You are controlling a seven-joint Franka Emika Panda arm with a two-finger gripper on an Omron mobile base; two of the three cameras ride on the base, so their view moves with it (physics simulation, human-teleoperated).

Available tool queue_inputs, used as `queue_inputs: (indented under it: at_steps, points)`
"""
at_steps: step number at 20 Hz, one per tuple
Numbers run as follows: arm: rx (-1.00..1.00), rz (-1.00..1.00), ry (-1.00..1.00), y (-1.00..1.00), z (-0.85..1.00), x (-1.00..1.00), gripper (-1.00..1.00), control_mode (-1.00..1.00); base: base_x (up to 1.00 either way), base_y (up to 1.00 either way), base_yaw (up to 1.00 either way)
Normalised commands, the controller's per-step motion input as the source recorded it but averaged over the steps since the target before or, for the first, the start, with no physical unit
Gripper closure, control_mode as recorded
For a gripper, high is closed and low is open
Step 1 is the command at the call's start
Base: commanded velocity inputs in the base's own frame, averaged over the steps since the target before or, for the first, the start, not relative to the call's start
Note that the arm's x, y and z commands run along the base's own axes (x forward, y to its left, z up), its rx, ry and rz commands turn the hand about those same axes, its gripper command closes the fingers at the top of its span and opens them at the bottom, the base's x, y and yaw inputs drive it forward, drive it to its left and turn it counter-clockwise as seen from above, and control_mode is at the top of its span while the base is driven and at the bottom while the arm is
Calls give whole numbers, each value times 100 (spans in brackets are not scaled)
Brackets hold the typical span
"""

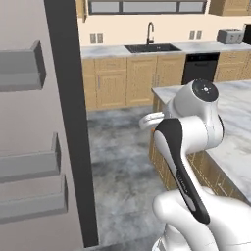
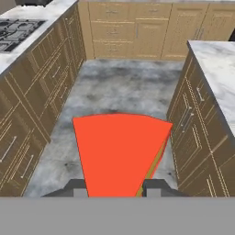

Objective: Pick the cheese from the fridge and the cheese grater from the cabinet and place them next to the salad bowl.

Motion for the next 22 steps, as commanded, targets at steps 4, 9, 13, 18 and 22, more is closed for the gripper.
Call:
queue_inputs:
  at_steps: [4, 9, 13, 18, 22]
  points:
    - [0, 0, 0, 0, 0, 0, 100, 100, 53, 9, -4]
    - [0, 0, 0, 0, 0, 0, 100, 100, 57, 0, -5]
    - [0, 0, 0, 0, 0, 0, 100, 100, 52, -14, -1]
    - [0, 0, 0, 0, 0, 0, 100, 100, 59, -12, 0]
    - [0, 0, 0, 0, 0, 0, 100, 100, 68, -2, 0]
